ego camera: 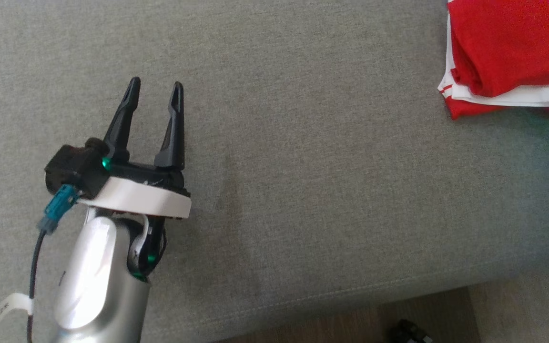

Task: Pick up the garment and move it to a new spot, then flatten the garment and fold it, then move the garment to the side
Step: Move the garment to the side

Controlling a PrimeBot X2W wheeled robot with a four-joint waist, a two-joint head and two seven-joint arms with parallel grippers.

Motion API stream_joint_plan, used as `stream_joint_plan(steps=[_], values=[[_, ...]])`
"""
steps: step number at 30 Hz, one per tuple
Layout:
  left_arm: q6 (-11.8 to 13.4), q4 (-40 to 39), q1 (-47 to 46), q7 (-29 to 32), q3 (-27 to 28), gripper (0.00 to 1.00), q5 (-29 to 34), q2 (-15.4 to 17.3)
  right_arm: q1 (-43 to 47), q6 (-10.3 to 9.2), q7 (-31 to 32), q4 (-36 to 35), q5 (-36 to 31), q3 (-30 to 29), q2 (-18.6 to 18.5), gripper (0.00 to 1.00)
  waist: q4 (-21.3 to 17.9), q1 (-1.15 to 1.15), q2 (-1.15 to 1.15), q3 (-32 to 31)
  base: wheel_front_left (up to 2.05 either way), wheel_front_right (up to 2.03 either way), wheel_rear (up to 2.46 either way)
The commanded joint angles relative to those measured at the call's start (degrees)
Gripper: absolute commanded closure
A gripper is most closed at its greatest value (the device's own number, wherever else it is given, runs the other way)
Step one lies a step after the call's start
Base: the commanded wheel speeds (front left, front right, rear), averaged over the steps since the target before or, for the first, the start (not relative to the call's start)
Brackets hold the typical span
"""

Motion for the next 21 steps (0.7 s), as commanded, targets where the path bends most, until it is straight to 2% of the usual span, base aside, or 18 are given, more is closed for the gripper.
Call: stream_joint_plan(steps=[1, 5, 6, 7, 18, 21], values=[[-0.34, -1.73, -1.93, -0.29, 1.77, 0.0, 0.7, 0.65, -0.93, 0.37, 0.74, -1.28, -0.56, -0.9, -0.77, 1.0, 0.05, 0.0, 0.0, 0.42, 0.0, 0.0, 0.0], [-0.55, -1.51, -2.0, -0.29, 1.92, 0.0, 1.02, 0.65, -0.9, 0.37, 1.52, -0.51, -0.58, -2.4, -0.17, 1.0, 0.0, 0.0, 0.0, 0.68, 0.0, 0.0, 0.0], [-0.61, -1.45, -1.98, -0.29, 1.99, 0.0, 1.11, 0.65, -0.94, 0.37, 1.5, -0.44, -0.54, -2.81, 0.11, 0.62, -0.03, 0.0, 0.0, 0.69, 0.0, 0.0, 0.0], [-0.66, -1.4, -1.95, -0.29, 2.06, 0.0, 1.19, 0.65, -0.94, 0.37, 1.31, -0.47, -0.47, -3.23, 0.41, 0.0, -0.08, 0.0, 0.0, 0.68, 0.0, 0.0, 0.0], [-0.97, -0.71, -1.26, -0.29, 1.92, 0.0, 0.55, 0.65, -0.97, 0.37, -0.55, -4.01, -1.81, -3.73, 3.86, 0.0, -0.14, 0.0, 0.0, -2.69, 0.0, 0.0, 0.0], [-0.68, -0.83, -0.72, -0.29, 2.01, 0.0, -0.09, 0.65, -1.02, 0.37, -1.25, -6.33, -1.32, -2.67, 6.14, 0.0, 0.35, 0.0, 0.0, -4.58, 0.0, 0.0, 0.0]])
